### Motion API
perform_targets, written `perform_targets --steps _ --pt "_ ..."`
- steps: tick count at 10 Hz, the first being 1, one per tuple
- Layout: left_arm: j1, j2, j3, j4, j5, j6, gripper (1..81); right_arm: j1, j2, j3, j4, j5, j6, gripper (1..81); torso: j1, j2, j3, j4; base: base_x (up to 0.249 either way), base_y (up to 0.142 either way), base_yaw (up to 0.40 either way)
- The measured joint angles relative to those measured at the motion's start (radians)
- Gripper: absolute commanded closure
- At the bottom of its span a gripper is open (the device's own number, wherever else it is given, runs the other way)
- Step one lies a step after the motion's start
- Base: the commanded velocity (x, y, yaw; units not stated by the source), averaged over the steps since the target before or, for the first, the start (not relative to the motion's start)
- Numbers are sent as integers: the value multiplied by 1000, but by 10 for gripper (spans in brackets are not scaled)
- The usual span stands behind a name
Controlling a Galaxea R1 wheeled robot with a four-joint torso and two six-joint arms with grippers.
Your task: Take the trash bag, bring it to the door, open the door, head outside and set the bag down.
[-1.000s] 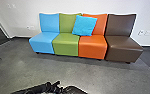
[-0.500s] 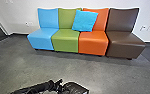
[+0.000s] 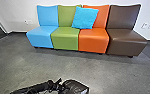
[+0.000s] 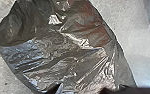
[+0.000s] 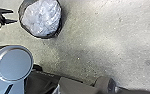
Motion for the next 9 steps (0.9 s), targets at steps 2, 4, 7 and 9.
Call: perform_targets --steps 2,4,7,9 --pt "1 3 0 -2 -1 0 10 0 0 -1 0 -2 0 10 40 -61 -3 0 0 0 0" --pt "17 5 -1 -1 0 0 10 0 2 -3 1 0 0 10 54 -77 -24 0 0 0 0" --pt "81 -6 -12 -2 -16 1 10 0 3 -10 2 -1 1 10 56 -78 -37 0 0 0 0" --pt "85 14 -63 -2 -21 11 10 0 2 -10 2 0 1 10 56 -78 -37 0 0 0 0"
